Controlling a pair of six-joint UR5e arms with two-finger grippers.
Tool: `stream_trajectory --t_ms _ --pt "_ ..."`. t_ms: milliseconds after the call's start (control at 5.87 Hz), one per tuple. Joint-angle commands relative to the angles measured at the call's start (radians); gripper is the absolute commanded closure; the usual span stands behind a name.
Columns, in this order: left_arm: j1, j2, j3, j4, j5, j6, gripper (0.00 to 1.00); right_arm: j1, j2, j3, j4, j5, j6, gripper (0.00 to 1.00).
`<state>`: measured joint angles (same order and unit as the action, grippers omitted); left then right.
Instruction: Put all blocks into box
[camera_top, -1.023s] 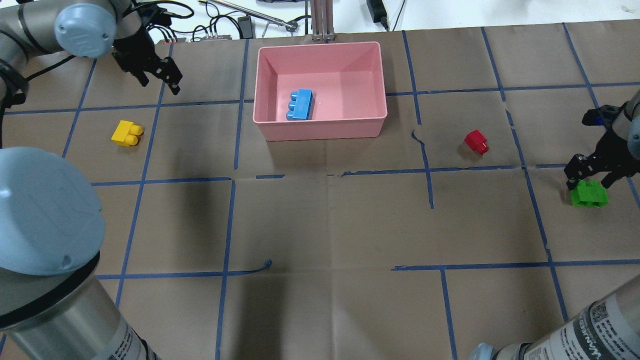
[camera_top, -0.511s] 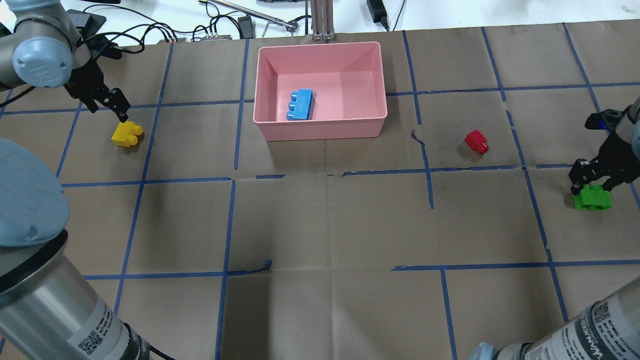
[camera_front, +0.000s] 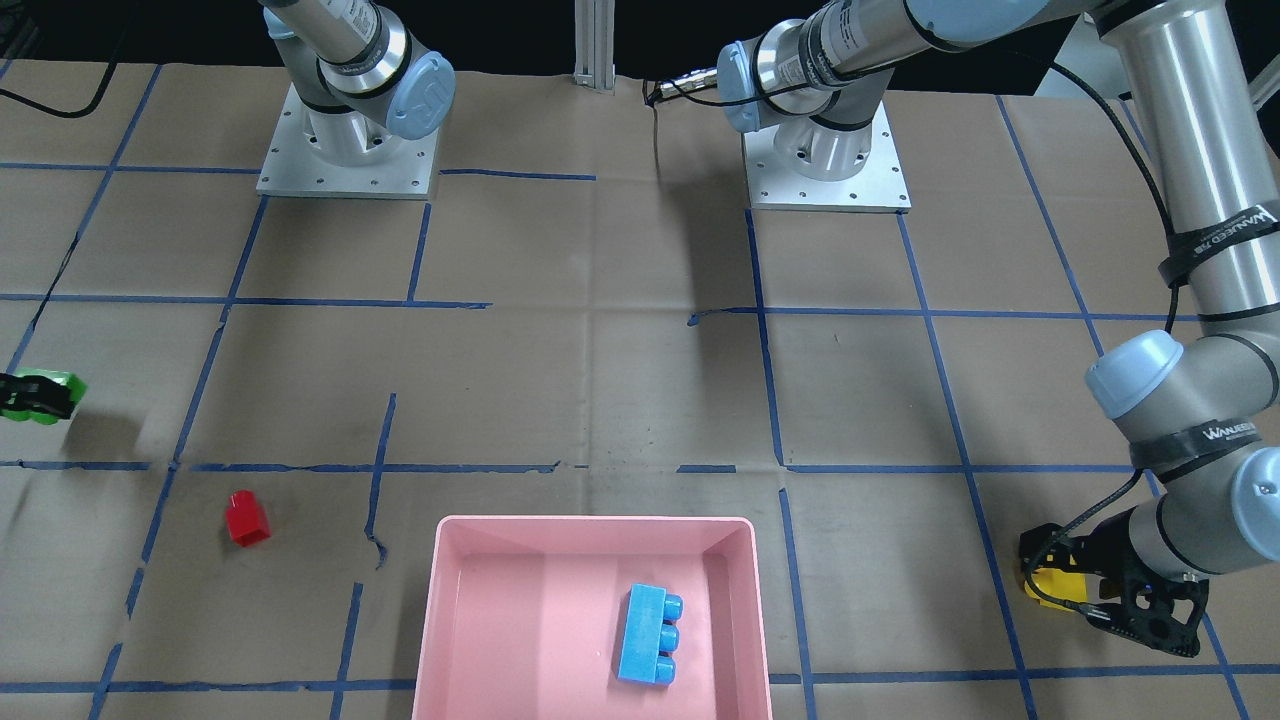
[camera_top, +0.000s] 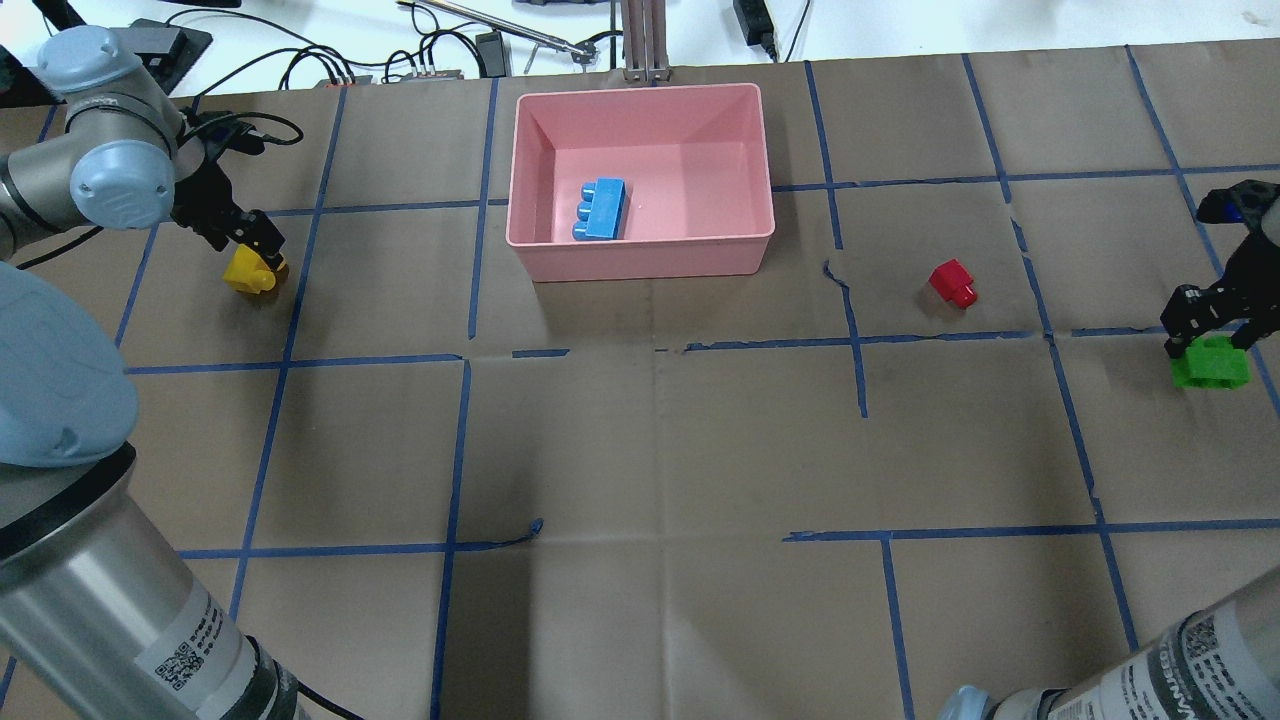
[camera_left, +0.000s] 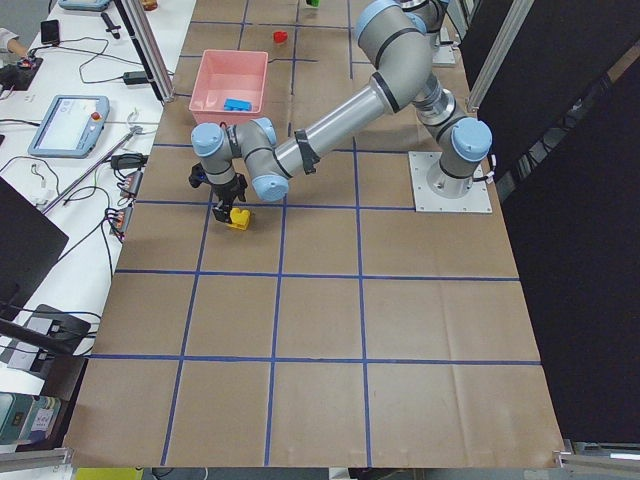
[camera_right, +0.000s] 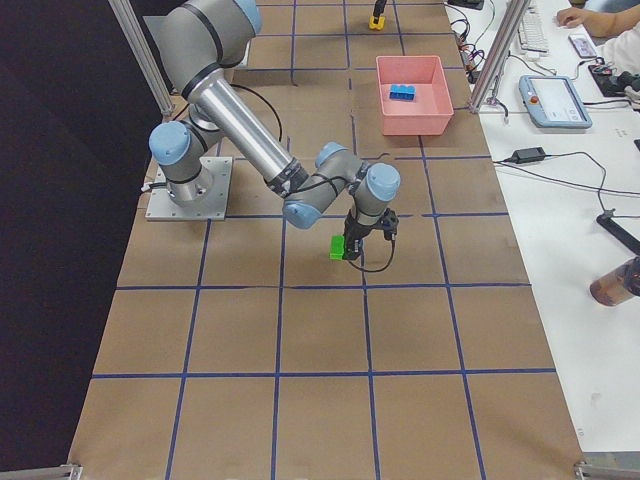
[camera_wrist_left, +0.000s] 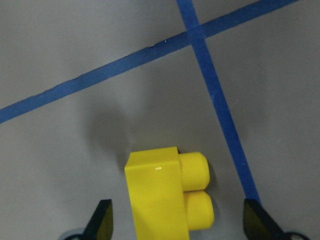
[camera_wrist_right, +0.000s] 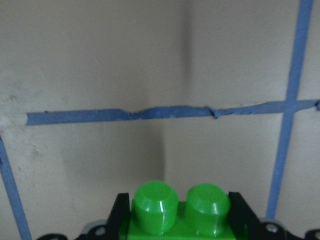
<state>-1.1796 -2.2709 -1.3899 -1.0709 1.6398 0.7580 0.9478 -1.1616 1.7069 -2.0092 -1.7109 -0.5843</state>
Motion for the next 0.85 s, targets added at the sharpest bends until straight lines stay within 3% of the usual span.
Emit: stream_trajectory --t_ms 0,341,511,682 --pt "0.002 -0.036 -0.008 0.029 0.028 0.001 0.27 0.072 -0.026 -0.225 0.201 0.054 0.003 0.69" --pt "-0.008 -0.016 0.002 0.008 0.028 -0.005 0.83 0.342 -0.013 -0.459 0.346 0.065 0.169 0.69" --pt "-0.021 0.004 0.024 -0.042 0.022 -0.014 0.95 0.494 0.012 -0.514 0.345 0.065 0.311 0.69" --pt "-0.079 0.052 0.047 -0.104 0.015 -0.101 0.96 0.613 0.058 -0.567 0.343 0.065 0.451 0.69"
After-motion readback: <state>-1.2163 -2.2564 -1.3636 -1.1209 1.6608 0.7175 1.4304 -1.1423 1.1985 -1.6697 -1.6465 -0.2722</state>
